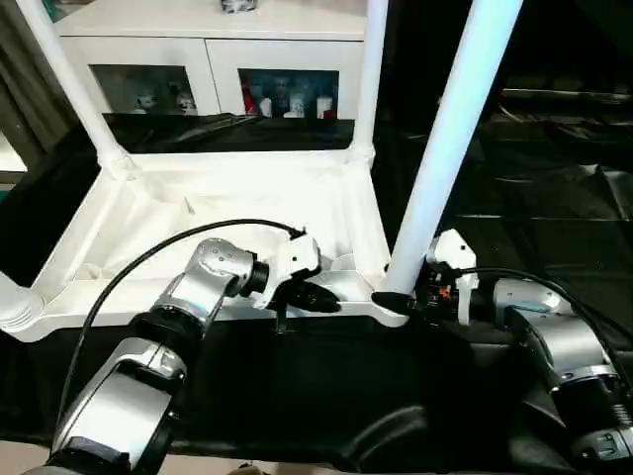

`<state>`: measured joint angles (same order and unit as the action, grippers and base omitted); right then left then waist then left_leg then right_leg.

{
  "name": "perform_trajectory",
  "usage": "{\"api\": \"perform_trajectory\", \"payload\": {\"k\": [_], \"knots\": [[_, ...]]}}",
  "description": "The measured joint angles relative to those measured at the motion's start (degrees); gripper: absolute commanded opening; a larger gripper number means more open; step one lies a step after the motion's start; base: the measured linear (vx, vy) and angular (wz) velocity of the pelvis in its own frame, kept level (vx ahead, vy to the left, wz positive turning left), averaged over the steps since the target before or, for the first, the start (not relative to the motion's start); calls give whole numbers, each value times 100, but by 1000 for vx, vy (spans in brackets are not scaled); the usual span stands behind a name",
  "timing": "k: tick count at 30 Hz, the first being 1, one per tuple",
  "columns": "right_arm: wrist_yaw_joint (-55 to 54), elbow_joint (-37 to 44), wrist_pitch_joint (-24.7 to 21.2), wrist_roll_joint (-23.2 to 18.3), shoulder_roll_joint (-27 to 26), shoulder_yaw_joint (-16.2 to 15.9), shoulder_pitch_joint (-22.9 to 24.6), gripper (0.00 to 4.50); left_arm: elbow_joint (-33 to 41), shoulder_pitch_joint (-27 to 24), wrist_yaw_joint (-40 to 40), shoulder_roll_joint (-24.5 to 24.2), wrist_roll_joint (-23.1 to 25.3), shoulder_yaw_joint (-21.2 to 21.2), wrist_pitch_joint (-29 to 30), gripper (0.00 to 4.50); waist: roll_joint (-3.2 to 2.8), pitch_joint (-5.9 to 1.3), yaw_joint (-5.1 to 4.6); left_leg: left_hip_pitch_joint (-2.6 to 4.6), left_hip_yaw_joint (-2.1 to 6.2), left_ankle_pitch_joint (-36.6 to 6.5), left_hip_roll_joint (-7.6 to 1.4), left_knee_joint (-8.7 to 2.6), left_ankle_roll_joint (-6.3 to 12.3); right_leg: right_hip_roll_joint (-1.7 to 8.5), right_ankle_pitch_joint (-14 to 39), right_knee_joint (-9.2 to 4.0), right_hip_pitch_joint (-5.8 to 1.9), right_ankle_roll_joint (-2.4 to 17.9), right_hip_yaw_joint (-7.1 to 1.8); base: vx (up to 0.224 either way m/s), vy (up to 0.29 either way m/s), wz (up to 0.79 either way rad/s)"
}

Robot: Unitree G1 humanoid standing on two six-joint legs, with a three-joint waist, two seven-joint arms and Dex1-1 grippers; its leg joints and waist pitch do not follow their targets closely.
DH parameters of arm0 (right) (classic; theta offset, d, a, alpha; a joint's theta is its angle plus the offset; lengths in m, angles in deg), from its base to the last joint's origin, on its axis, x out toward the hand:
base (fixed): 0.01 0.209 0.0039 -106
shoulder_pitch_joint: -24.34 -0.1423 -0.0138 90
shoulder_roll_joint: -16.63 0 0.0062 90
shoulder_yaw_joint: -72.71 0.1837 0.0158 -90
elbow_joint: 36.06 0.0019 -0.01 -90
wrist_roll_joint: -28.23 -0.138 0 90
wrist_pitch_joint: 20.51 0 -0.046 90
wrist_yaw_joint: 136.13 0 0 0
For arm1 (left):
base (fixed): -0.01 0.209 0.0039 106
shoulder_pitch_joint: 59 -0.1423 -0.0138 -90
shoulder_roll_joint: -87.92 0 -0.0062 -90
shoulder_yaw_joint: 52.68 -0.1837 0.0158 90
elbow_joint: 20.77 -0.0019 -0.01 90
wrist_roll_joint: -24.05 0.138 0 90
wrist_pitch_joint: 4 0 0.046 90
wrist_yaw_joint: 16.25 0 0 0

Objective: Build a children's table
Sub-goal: Rotate leg to tighten

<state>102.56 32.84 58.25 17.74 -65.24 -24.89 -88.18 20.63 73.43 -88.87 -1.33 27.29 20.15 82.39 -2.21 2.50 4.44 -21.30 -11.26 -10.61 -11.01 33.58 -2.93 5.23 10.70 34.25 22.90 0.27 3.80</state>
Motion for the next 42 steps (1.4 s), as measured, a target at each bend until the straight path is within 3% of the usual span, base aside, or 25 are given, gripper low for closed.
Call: {"api": "perform_trajectory", "payload": {"k": [5,10,19,21,23,25,28,37,42], "knots": [[-929,-393,84,46,-460,243,-121,249,-74,2,637,148,67,152,188,0,0,0,-95,18,-1,-15,2,4,-27,0,-6,12,-13,8,-6,0,0,0],[-3223,-1028,179,214,-1410,808,-469,248,-149,42,2097,737,113,368,685,0,-4,-4,-211,24,-2,-13,10,7,-30,4,-11,9,-15,15,-13,0,0,0],[-4897,-1699,485,453,-1962,1088,-914,246,-37,-32,3439,1485,250,473,1070,0,-10,-34,-221,28,-1,-13,11,0,-29,4,-11,-14,-36,11,-10,0,0,0],[-4901,-1730,575,460,-1969,1100,-911,246,-1,-45,3473,1493,290,456,1066,0,-7,-34,-223,26,-1,-13,12,1,-28,4,-10,-20,-38,10,-10,0,0,0],[-4850,-1740,632,448,-1971,1122,-901,312,12,-45,3464,1464,288,421,1038,0,-5,-32,-225,24,-1,-14,12,1,-28,4,-10,-22,-36,10,-10,0,0,0],[-4747,-1759,676,456,-1969,1113,-894,313,21,-46,3440,1414,288,377,984,0,-2,-30,-229,21,-1,-14,11,-1,-28,4,-10,-21,-32,10,-9,0,0,0],[-4339,-1733,639,460,-1804,972,-886,351,47,-46,3261,1240,309,361,921,0,1,-27,-242,18,-1,-13,11,-5,-28,4,-12,-15,-22,8,-8,0,0,0],[-1872,-737,265,338,-565,317,-378,351,76,-100,1838,522,134,266,398,0,10,-20,-233,-7,0,4,0,-11,2,-4,-12,-16,11,-13,0,0,0,0],[-696,-106,136,110,69,46,-41,351,132,-109,775,158,-27,168,272,0,15,-14,-131,-8,-3,2,0,-8,1,-1,-12,-18,11,-13,-1,0,0,0]]}}
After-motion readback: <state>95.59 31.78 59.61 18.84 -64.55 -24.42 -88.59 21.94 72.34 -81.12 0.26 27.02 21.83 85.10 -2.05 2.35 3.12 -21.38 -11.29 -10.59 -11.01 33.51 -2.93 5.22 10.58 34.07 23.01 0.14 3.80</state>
